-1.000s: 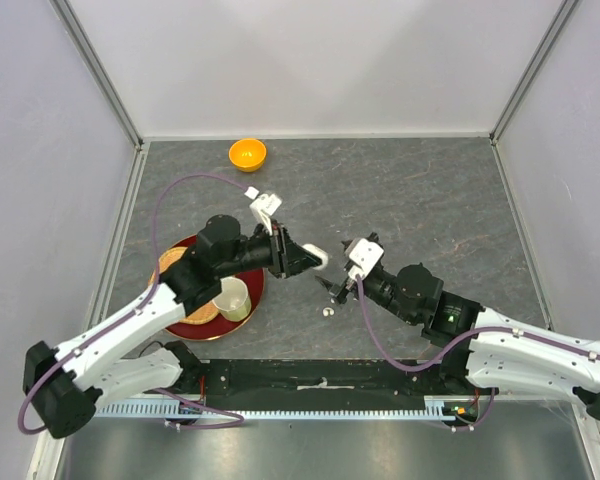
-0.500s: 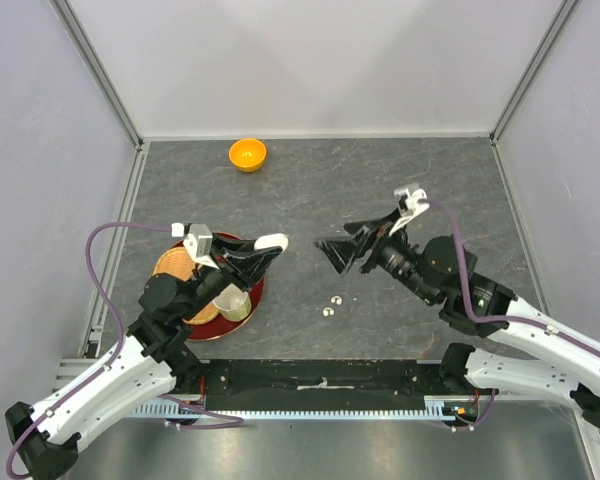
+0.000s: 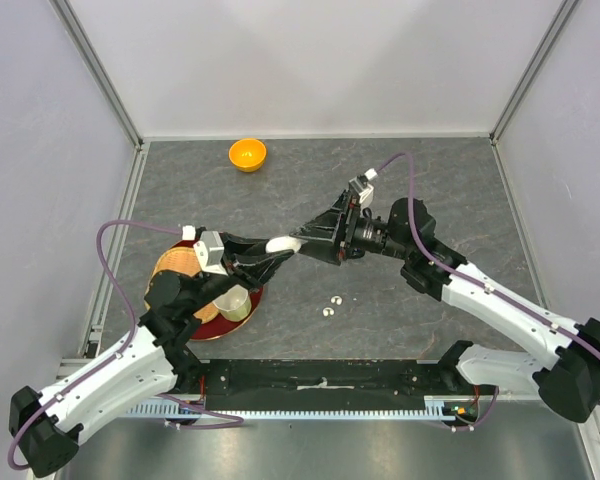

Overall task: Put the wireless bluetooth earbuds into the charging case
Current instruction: Open the charging case.

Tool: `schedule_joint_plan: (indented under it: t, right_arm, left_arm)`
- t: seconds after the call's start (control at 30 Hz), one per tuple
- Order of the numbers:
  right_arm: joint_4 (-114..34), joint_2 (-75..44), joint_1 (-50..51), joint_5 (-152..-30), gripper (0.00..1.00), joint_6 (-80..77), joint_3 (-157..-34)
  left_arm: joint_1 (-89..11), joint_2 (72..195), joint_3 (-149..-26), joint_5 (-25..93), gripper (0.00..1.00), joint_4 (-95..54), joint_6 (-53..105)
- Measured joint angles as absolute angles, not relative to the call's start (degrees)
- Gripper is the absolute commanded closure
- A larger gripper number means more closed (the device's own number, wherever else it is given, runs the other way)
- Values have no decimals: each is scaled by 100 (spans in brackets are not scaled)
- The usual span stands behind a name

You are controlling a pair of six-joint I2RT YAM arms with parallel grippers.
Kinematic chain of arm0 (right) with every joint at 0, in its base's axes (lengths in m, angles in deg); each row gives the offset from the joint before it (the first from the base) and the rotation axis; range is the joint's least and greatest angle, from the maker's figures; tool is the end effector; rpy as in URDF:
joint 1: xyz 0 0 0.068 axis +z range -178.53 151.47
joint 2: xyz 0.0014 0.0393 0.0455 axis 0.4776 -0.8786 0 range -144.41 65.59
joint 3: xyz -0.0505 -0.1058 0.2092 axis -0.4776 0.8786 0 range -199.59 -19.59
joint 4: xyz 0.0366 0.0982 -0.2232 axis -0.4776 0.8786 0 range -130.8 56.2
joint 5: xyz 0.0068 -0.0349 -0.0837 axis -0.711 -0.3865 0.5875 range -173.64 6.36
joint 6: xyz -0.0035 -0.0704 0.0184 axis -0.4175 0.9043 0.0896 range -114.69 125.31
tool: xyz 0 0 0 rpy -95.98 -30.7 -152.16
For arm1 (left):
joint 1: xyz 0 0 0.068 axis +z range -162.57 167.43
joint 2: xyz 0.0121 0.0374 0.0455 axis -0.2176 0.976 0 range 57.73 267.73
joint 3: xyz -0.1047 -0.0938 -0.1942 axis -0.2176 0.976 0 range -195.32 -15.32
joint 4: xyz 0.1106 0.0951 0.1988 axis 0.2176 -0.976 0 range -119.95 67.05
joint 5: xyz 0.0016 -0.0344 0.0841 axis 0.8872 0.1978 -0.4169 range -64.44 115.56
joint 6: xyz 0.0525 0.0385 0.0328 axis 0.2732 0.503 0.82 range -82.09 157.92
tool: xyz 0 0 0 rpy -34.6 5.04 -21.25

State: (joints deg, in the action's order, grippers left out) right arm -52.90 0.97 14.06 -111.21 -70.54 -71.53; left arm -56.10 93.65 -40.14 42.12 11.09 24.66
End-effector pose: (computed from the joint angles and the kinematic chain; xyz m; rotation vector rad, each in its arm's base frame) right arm 0.1916 0.2140 0.3281 0.1029 1.9784 1.8789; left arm 0.1272 -0.1448 0.3144 0.5787 1.1108 -1.0346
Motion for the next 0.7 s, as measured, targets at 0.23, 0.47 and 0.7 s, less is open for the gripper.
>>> schedule_joint_plan:
  t: [0.23,0.47,0.7]
  right_arm:
    - [-5799,21,1406,-11727,8,-7929,-6928]
    - [-6435,-89,1408,-12007,19,-8464,-6701]
    - [-6562,-165,1406,-12028,27,-8619,-6622]
  left_arm:
    - [-5610,9387,-3891,4229,98,1437,2612]
    - [-5610,9566,-3874,4267,98,1673,2614]
    - [-5623,9710,-3869,4382,98,1811,2612]
